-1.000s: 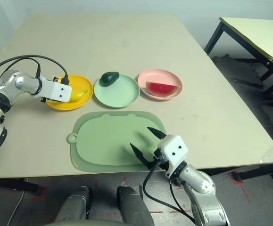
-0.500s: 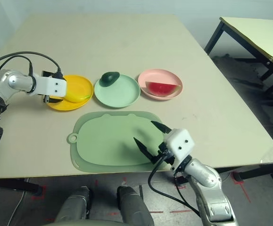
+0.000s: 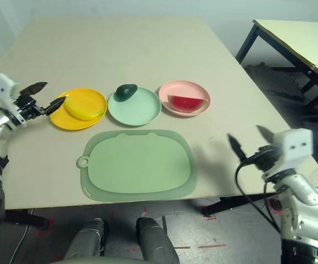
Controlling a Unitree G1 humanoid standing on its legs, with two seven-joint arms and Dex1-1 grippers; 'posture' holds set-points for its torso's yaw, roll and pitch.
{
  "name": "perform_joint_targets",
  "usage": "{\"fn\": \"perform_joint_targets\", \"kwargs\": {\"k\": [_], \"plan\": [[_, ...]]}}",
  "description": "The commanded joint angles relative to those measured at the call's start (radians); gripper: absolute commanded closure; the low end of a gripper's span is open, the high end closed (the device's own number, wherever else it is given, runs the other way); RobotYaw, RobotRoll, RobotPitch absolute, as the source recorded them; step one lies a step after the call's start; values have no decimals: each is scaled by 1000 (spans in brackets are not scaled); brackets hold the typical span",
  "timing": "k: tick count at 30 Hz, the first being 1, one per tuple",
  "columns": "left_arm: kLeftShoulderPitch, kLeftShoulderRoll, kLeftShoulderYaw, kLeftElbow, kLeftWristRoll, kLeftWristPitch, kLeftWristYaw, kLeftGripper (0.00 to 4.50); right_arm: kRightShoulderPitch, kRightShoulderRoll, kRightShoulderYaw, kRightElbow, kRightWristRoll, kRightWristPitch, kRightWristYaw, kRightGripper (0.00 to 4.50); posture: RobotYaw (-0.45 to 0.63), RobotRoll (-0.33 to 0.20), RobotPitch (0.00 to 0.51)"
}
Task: Place the fruits into color-matched plates.
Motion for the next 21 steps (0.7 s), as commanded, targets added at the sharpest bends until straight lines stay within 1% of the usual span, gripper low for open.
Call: {"fn": "perform_joint_targets", "kwargs": {"k": [1,3,6,8,9,12,16,19,21], "plan": [[82,-96,20,-104,-8,55,156,23,-129,-45,-4,298,-39,-85,-25,0,65,0,146],[107,-139,37,-140,-19,79,222,23,-191,-58,17,400,-60,-132,-11,0,76,0,152],[135,-177,53,-193,-39,127,297,23,-267,-70,39,511,-82,-175,5,0,94,0,166],[152,-177,44,-216,-29,150,314,23,-303,-75,44,569,-89,-190,4,0,99,0,172],[164,-166,27,-225,-9,151,310,23,-314,-73,52,589,-95,-198,4,0,105,0,175],[180,-140,1,-243,21,152,299,23,-330,-66,65,623,-107,-217,8,0,122,0,182],[153,-151,36,-257,-27,165,322,23,-321,-55,64,641,-104,-227,1,0,122,0,186],[138,-150,26,-253,-29,173,325,23,-313,-50,64,639,-101,-235,2,0,109,0,188],[126,-150,-1,-241,-10,166,314,23,-307,-49,59,637,-97,-237,-2,0,98,0,187]]}}
